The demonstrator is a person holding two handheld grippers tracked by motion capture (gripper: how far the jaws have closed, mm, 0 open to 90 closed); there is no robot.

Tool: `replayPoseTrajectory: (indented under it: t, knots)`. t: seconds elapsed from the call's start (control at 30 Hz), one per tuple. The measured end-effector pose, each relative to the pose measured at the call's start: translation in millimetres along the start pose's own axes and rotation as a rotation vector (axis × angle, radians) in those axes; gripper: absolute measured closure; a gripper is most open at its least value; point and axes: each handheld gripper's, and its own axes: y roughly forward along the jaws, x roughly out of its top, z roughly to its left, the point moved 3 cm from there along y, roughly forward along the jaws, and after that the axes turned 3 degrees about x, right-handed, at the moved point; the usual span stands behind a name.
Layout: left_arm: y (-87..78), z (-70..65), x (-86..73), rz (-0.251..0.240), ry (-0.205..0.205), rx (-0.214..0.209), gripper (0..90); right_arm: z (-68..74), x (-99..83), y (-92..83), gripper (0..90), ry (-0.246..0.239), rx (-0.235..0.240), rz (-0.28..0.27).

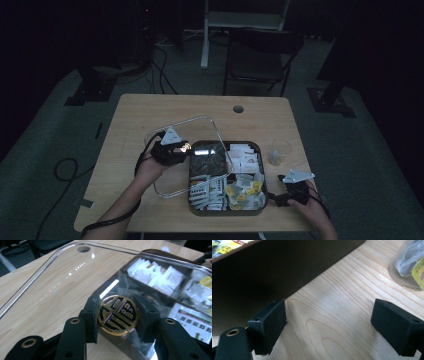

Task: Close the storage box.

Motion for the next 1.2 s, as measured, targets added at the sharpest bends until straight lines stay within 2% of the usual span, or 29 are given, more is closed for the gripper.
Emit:
replayPoseTrajectory:
  t: [0.23,0.33,0.47,0.63,0.87,0.97,1.2]
  knots:
    - [6.1,-17.3,3.2,0.000,0.039,-0.043,59.9,0.0,0.0,0.0,12.3,0.000,0.000,0.000]
    - [9.4,-23.7,5.2,-0.006,0.042,-0.078,59.9,0.0,0.0,0.0,12.3,0.000,0.000,0.000]
    - [15.7,-33.7,8.4,-0.006,0.071,-0.116,59.9,0.0,0.0,0.0,12.3,0.000,0.000,0.000]
    - [20.1,-42.0,9.1,-0.018,0.086,-0.155,59.9,0.0,0.0,0.0,12.3,0.000,0.000,0.000]
    - [27.0,-51.9,12.5,-0.015,0.117,-0.188,59.9,0.0,0.0,0.0,12.3,0.000,0.000,0.000]
    - [29.9,-56.4,15.5,-0.023,0.115,-0.206,59.9,0.1,0.0,0.0,12.3,0.001,0.001,0.000]
    - [39.1,-68.7,20.5,-0.023,0.141,-0.236,59.9,0.2,0.0,0.0,12.3,0.001,0.000,-0.001]
